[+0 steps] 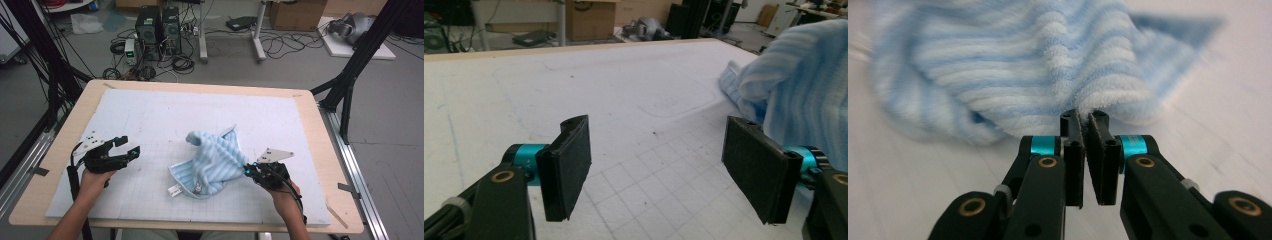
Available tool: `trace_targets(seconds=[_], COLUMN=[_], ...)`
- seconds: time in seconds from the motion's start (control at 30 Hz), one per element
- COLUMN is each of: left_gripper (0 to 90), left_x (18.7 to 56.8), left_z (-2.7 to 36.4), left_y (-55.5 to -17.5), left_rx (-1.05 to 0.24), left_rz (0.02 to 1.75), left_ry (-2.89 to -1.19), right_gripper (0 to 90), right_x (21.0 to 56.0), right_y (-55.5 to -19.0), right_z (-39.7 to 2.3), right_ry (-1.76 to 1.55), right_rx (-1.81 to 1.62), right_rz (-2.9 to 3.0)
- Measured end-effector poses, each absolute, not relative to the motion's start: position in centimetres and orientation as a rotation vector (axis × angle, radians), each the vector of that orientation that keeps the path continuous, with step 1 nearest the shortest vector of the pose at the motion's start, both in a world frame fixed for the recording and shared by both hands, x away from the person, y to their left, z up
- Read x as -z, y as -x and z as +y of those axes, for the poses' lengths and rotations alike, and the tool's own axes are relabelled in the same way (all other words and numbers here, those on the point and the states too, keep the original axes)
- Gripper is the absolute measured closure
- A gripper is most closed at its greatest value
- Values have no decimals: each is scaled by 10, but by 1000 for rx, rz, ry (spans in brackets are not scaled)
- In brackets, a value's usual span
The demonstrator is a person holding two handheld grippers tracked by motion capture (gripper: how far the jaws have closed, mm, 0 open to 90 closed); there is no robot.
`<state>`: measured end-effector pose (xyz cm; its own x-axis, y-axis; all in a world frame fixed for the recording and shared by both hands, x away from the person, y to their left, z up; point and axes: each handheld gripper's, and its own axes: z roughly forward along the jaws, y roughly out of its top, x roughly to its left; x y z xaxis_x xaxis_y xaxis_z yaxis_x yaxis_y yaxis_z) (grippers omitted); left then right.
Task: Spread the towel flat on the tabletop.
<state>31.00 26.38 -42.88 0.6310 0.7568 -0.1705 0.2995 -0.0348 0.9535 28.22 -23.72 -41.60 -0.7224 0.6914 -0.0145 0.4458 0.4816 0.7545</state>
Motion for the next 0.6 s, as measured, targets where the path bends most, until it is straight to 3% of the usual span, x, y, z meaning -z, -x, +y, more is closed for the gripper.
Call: trace_targets(seconds=[0.2,0.23,0.3,0.37,0.43,0.6], left_gripper=[278,278,276,272,265,258], left_x=[428,427,426,423,420,413], left_z=[253,251,247,243,237,212], left_y=[-314,-315,-318,-322,-328,-352], left_rx=[-425,-417,-407,-390,-372,-332], left_rz=[876,872,866,857,856,847], left_ry=[-1635,-1642,-1643,-1646,-1636,-1650], right_gripper=[840,803,582,563,467,390], right_x=[427,426,420,418,413,413], right_y=[-275,-274,-275,-276,-275,-278], right_z=[-255,-257,-263,-267,-271,-277], right_ry=[-1014,-1009,-1074,-1096,-1125,-1151], right_rx=[-1021,-1043,-1142,-1189,-1237,-1220], right_rz=[2404,2396,2333,2303,2229,2138])
